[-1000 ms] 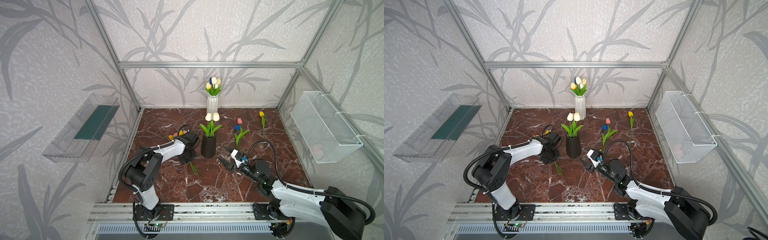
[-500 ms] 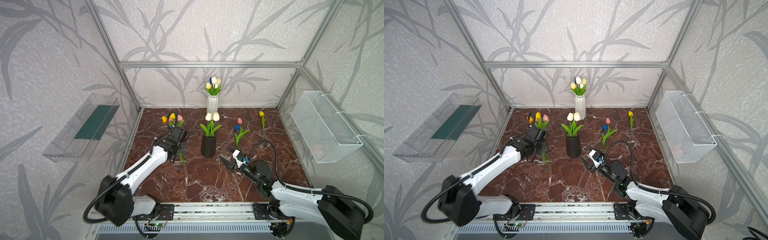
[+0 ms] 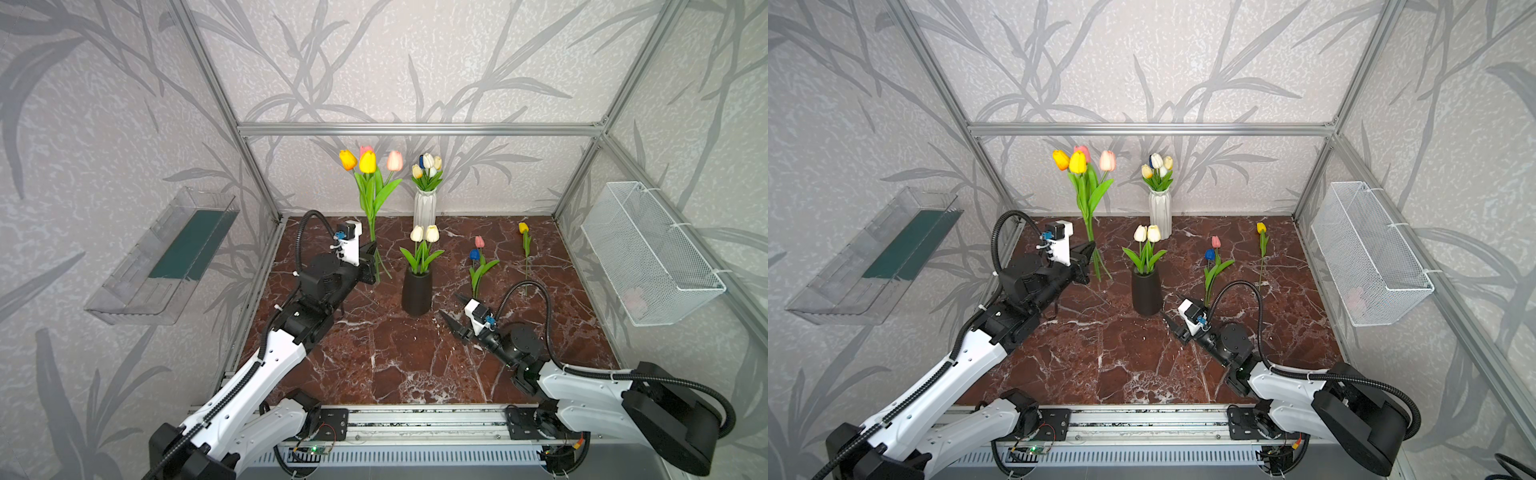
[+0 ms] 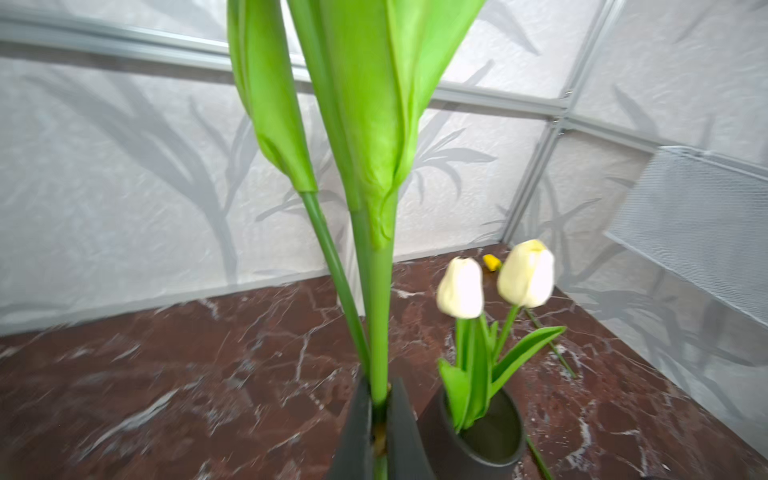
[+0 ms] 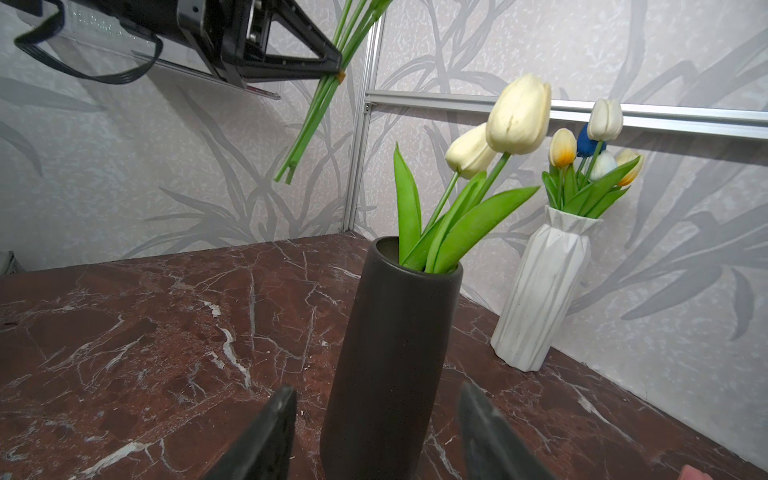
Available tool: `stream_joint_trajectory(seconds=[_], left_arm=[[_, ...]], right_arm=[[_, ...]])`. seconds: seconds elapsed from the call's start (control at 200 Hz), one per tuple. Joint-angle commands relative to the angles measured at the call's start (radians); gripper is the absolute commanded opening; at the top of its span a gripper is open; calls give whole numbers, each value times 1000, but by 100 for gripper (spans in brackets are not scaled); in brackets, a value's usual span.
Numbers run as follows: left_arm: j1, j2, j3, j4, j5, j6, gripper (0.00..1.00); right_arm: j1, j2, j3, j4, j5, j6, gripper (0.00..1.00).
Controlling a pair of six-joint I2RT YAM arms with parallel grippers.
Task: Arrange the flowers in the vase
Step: 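Carry the bundle over the black vase and lower stems in with left gripper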
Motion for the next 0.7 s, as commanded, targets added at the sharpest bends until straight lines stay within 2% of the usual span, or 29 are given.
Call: stream_joint_trajectory(seconds=[0.0, 0.235, 0.53, 0.695], left_arm=[[-16, 41, 23, 210, 223, 113, 0], [-33, 159, 0, 453, 371, 61, 0], [-40, 332, -7, 682, 324, 11, 0], [-41, 382, -7, 693, 309, 3, 0]], right_arm=[[5, -23, -8, 44, -3, -17, 63], [5, -42, -8, 22, -16, -17, 63], [5, -51, -9, 16, -28, -12, 63], [5, -64, -8, 5, -33, -16, 63]])
